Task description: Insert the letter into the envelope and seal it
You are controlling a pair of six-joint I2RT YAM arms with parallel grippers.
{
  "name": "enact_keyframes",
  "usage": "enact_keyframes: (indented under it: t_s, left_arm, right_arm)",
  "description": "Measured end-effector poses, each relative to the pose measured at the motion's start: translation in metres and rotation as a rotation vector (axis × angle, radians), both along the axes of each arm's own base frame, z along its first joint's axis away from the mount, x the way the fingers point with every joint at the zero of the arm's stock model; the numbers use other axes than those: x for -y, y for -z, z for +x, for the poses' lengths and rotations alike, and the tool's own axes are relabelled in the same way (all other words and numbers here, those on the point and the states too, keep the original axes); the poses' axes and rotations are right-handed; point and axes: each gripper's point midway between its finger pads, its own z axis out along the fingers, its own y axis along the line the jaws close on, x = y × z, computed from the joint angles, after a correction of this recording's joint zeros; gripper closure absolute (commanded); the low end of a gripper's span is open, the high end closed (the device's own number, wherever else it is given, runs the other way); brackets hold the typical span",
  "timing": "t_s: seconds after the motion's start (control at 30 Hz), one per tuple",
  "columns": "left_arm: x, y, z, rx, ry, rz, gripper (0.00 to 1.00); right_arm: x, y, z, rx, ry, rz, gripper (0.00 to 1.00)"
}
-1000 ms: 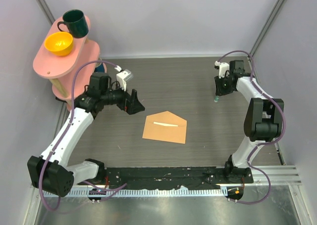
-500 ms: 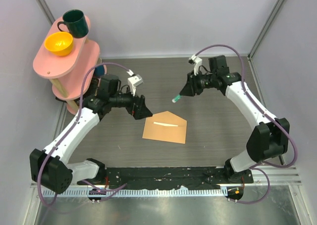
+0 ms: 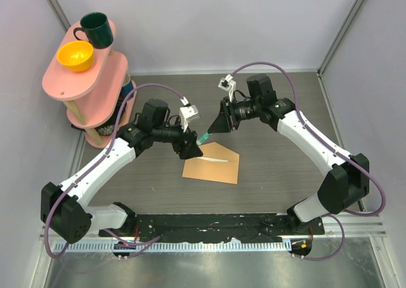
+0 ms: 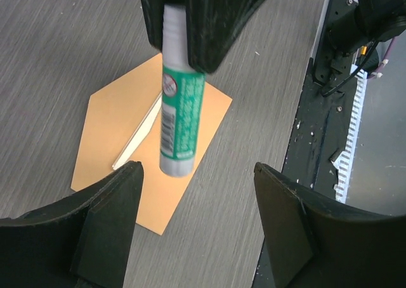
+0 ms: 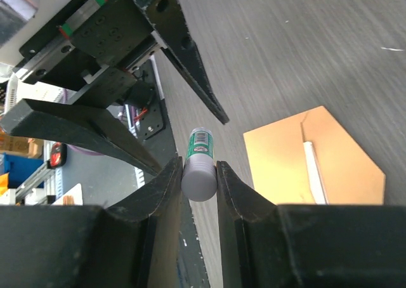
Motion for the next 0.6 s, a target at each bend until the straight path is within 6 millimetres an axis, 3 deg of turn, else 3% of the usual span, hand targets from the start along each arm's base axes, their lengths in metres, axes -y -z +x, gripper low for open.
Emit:
enact_keyframes:
  t_s: [0.13,0.23,0.33,0.37,0.4,0.6]
  left_arm:
    - [0.003,0.0,-0.002,0.008,0.013,0.002,0.35]
    - [0.004,0.002,-0.002,0.006,0.017,0.005,0.53]
    - [0.006,0.003,0.0,0.003,0.012,0.004,0.77]
    - [0.006,0.003,0.0,0.003,0.013,0.003,0.91]
    - [0.006,0.003,0.0,0.004,0.014,0.002,0.98]
    - [0.007,0.005,0.002,0.02,0.006,-0.011,1.0]
  right_arm:
    - [-0.007,0.001,-0.01,-0.023,-0.029,0.008,0.99]
    - [-0.008,0.001,-0.013,-0.035,-0.042,0.015,0.99]
    - [-0.008,0.001,-0.015,-0.045,-0.044,0.019,0.99]
    - [-0.008,0.001,-0.015,-0.047,-0.044,0.019,0.99]
    - [-0.008,0.001,-0.015,-0.049,-0.043,0.019,0.99]
    - [0.004,0.003,-0.003,-0.077,-0.002,0.018,0.99]
